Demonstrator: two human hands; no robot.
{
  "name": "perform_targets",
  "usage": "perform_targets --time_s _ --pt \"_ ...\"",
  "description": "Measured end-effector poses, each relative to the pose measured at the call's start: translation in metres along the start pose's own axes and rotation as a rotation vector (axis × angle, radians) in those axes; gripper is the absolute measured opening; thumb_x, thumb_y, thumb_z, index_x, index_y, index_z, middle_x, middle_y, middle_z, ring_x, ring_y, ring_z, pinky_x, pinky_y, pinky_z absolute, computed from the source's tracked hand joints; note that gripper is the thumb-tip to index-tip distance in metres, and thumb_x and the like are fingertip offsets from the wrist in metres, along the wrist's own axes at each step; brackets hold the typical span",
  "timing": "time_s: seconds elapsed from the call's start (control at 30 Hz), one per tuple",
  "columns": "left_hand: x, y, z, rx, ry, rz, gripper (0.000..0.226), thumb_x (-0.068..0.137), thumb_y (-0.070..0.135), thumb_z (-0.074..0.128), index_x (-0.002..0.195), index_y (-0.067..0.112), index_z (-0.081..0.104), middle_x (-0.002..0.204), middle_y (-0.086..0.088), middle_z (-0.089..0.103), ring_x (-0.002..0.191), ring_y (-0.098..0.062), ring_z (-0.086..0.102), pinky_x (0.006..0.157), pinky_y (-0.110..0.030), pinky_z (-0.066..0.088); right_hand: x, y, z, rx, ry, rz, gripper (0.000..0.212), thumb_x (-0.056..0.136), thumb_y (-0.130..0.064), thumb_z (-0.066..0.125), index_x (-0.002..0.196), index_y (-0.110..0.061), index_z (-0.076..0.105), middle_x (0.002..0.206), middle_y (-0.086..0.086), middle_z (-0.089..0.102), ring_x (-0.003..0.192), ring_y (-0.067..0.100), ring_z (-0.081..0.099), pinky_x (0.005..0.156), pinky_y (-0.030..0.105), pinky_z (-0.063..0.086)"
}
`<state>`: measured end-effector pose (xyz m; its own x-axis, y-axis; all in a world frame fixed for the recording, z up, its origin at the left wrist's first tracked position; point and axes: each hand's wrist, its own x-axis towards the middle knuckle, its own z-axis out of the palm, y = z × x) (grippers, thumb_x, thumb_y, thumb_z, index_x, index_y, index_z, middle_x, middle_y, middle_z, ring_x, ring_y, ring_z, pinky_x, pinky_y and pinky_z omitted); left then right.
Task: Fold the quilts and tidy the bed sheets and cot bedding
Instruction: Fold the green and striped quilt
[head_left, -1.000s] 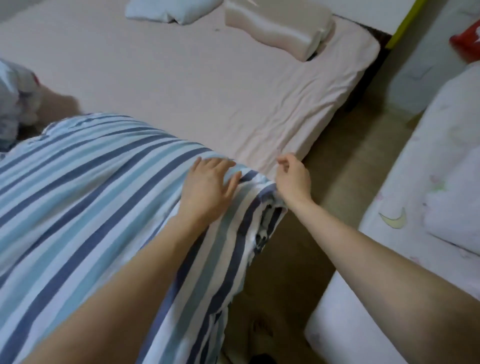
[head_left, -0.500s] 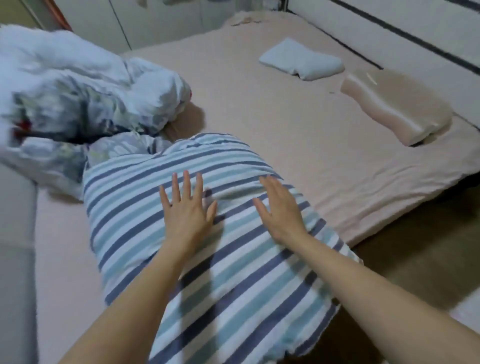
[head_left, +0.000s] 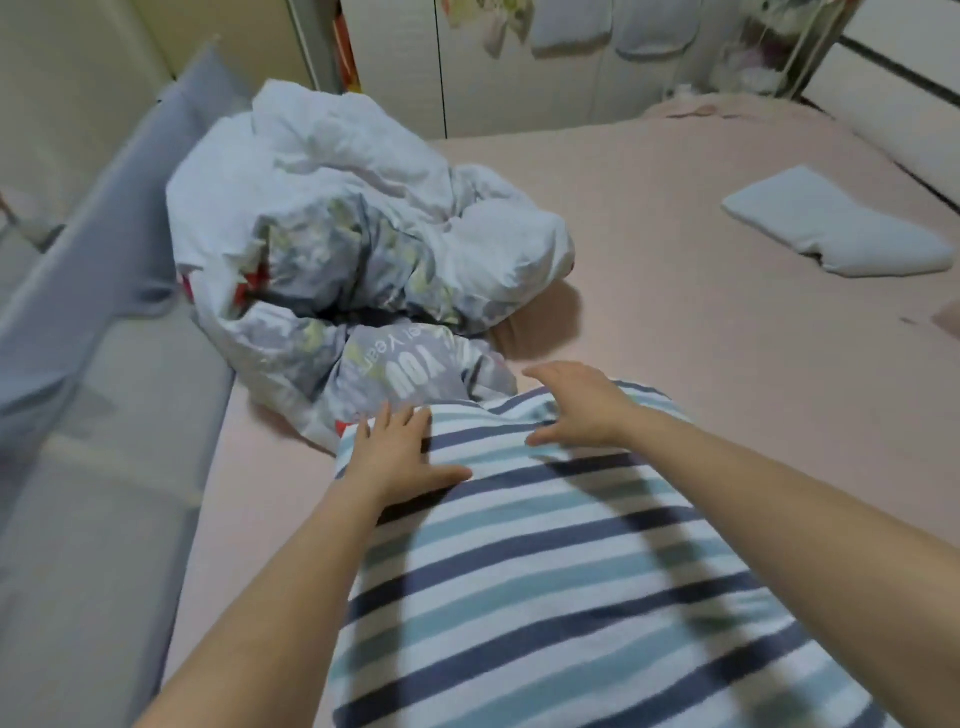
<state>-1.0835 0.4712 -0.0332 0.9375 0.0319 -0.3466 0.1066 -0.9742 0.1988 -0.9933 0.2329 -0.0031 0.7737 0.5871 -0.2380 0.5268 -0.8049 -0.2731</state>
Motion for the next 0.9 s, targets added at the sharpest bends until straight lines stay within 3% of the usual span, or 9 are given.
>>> perform_targets --time_s 0.13,0.23,0.37,0.5,0.6,0.67,0.77,0.83,0.9 --pt "0.044 -0.003 0.004 0.076 0.055 0.024 0.114 0.065 0.092 0.038 0.152 0.021 0.019 0.156 0.000 0.027 0.148 -0.023 0.009 0.116 -0.052 -0.012 0.068 0.027 0.027 -0.112 -0.283 0.023 0.112 0.062 -0.075 0.067 0.150 -0.026 0.018 0.152 0.002 0.033 0.144 0.023 0.021 0.117 0.050 -0.002" --pt "0.029 0.005 0.040 0.165 0.194 0.186 0.075 0.074 0.079 0.044 0.124 0.023 0.053 0.105 0.003 0.069 0.104 -0.019 0.062 0.113 -0.041 0.022 0.068 0.037 0.059 -0.010 -0.379 -0.034 0.077 0.060 -0.075 0.068 0.120 -0.032 0.050 0.123 -0.006 0.062 0.112 0.020 0.056 0.096 0.036 0.036" --pt "-0.010 0.022 0.082 0.077 0.400 0.585 0.009 0.079 0.022 0.053 0.085 0.023 0.047 0.062 0.006 0.051 0.054 -0.017 0.052 0.051 -0.029 0.033 0.032 0.039 0.086 -0.168 -0.081 -0.431 0.030 0.072 -0.058 0.057 0.076 -0.030 0.046 0.070 -0.005 0.061 0.062 0.017 0.056 0.054 0.027 0.031" --pt "0.032 0.015 0.080 0.009 0.182 0.248 0.072 0.076 0.062 0.060 0.135 0.030 0.035 0.135 -0.001 0.042 0.123 -0.024 0.047 0.083 -0.034 0.047 0.055 0.051 0.081 -0.153 -0.184 -0.462 0.041 0.069 -0.062 0.065 0.079 -0.025 0.053 0.086 -0.004 0.057 0.077 0.016 0.051 0.067 0.030 0.038" --pt "0.079 0.004 0.068 0.004 -0.277 -0.025 0.139 0.050 0.090 0.058 0.151 0.028 -0.013 0.161 -0.003 -0.010 0.146 -0.030 -0.018 0.117 -0.053 -0.003 0.098 0.061 0.081 -0.183 -0.417 -0.348 0.115 0.051 -0.080 0.068 0.144 -0.024 0.031 0.151 -0.003 0.027 0.142 0.020 0.020 0.117 0.038 0.015" --pt "0.097 0.002 0.063 0.005 -0.462 -0.089 0.144 0.044 0.091 0.060 0.153 0.025 -0.006 0.161 -0.007 0.005 0.148 -0.030 -0.008 0.115 -0.054 -0.012 0.121 0.059 0.086 -0.109 -0.556 -0.246 0.138 0.044 -0.082 0.070 0.152 -0.032 0.000 0.161 -0.007 0.004 0.148 0.013 -0.004 0.119 0.046 -0.007" --pt "0.090 0.015 0.080 -0.030 -0.429 -0.040 0.097 0.049 0.084 0.067 0.127 0.030 0.051 0.131 0.001 0.060 0.120 -0.025 0.053 0.102 -0.037 0.033 0.121 0.049 0.106 -0.110 -0.717 -0.142 0.130 0.046 -0.076 0.075 0.151 -0.030 0.015 0.152 -0.005 0.036 0.142 0.017 0.029 0.119 0.044 0.006" --pt "0.064 0.029 0.103 0.059 -0.200 0.150 0.051 0.065 0.063 0.069 0.092 0.021 0.060 0.097 -0.002 0.070 0.089 -0.027 0.064 0.075 -0.031 0.044 0.094 0.047 0.125 -0.201 -0.549 -0.276 0.081 0.058 -0.067 0.073 0.125 -0.029 0.048 0.117 -0.002 0.065 0.108 0.024 0.060 0.091 0.035 0.041" --pt "0.032 0.040 0.118 0.149 -0.052 0.338 0.020 0.063 0.029 0.071 0.070 0.023 0.054 0.070 -0.001 0.065 0.063 -0.023 0.063 0.056 -0.027 0.039 0.059 0.049 0.140 -0.219 -0.271 -0.449 0.039 0.074 -0.051 0.065 0.101 -0.024 0.054 0.083 0.000 0.068 0.078 0.027 0.064 0.062 0.032 0.041"
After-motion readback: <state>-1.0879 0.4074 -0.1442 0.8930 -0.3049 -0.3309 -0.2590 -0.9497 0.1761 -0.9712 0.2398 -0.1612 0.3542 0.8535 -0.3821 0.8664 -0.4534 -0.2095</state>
